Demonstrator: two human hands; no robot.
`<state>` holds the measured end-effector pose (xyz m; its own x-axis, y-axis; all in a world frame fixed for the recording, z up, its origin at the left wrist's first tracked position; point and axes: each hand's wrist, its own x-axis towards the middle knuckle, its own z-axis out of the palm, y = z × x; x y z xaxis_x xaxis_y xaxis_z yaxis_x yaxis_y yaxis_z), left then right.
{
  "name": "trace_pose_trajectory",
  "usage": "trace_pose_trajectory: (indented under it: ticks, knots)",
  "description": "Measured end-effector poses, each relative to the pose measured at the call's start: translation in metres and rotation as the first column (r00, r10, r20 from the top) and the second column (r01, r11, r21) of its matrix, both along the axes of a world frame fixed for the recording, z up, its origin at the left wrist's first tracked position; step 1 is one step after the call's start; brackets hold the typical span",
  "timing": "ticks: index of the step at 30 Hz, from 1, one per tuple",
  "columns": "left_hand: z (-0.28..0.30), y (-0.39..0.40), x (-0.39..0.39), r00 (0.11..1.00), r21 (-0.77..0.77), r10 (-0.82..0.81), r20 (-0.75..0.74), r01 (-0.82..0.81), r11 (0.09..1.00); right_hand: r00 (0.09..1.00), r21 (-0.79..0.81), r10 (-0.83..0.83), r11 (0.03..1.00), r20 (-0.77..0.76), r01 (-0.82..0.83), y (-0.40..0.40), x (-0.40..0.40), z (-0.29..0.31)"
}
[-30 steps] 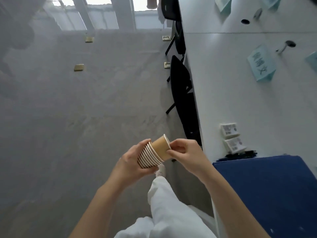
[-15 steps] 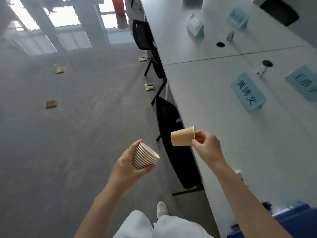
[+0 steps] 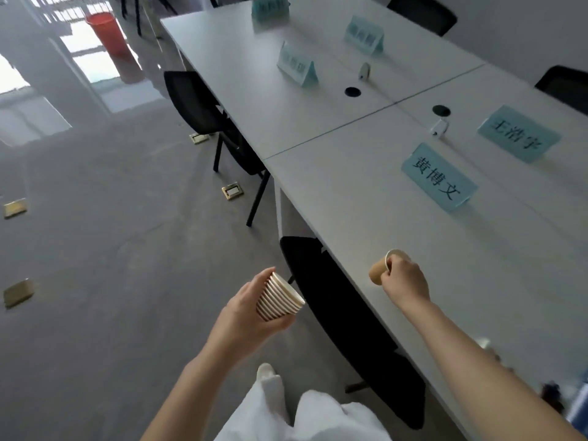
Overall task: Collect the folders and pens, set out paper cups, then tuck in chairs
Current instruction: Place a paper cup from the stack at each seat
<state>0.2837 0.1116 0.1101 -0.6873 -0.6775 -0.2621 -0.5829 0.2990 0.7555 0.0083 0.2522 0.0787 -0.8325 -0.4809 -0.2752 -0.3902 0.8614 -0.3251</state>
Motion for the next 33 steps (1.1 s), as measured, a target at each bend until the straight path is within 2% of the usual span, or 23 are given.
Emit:
trace_pose_trajectory:
  ticks: [4,10,12,15,17,20,23,26,28,30,33]
  knots:
    - [0.001,-0.053,-0.021,0.997,0.017,-0.065,0.034,0.064,0.998,0.995,0.047,-0.102,0.994,-0.010,0.103,-0.018,-0.016,-0.005]
    - [0.001,-0.087,-0.052,0.996,0.045,-0.084,0.031,0.083,0.996,0.999,0.150,-0.016,0.988,-0.044,0.023,-0.036,-0.034,-0.018]
    - [0.002,-0.091,-0.061,0.994,0.061,-0.100,0.032,0.098,0.993,0.997,0.112,-0.012,0.993,-0.079,0.021,-0.037,-0.035,-0.020]
    - [0.006,-0.099,-0.076,0.995,0.067,-0.101,0.028,0.098,0.993,0.993,-0.045,-0.062,0.997,-0.096,0.058,-0.040,-0.035,-0.012]
    - [0.007,-0.105,-0.085,0.994,0.061,-0.105,0.038,0.102,0.993,0.997,-0.141,-0.017,0.990,-0.078,0.006,-0.048,-0.032,-0.001]
    - [0.007,-0.111,-0.097,0.991,0.073,-0.122,0.046,0.119,0.990,0.997,-0.293,0.049,0.956,0.066,-0.028,-0.072,-0.020,0.027]
    - [0.006,-0.120,-0.105,0.989,0.040,-0.137,0.062,0.135,0.990,0.955,-0.430,0.164,0.902,0.249,-0.043,-0.106,-0.007,0.054]
    - [0.003,-0.129,-0.106,0.988,0.009,-0.135,0.071,0.135,0.991,0.870,-0.501,0.291,0.864,0.399,-0.059,-0.138,0.001,0.066]
    - [0.001,-0.136,-0.104,0.987,0.005,-0.140,0.077,0.140,0.990,0.773,-0.532,0.388,0.843,0.502,-0.078,-0.158,0.007,0.067]
    - [-0.001,-0.150,-0.102,0.987,-0.001,-0.137,0.080,0.137,0.991,0.698,-0.546,0.451,0.831,0.556,-0.101,-0.179,0.011,0.065]
    - [-0.004,-0.175,-0.097,0.986,-0.006,-0.139,0.089,0.140,0.990,0.672,-0.544,0.480,0.828,0.564,-0.135,-0.211,0.016,0.060]
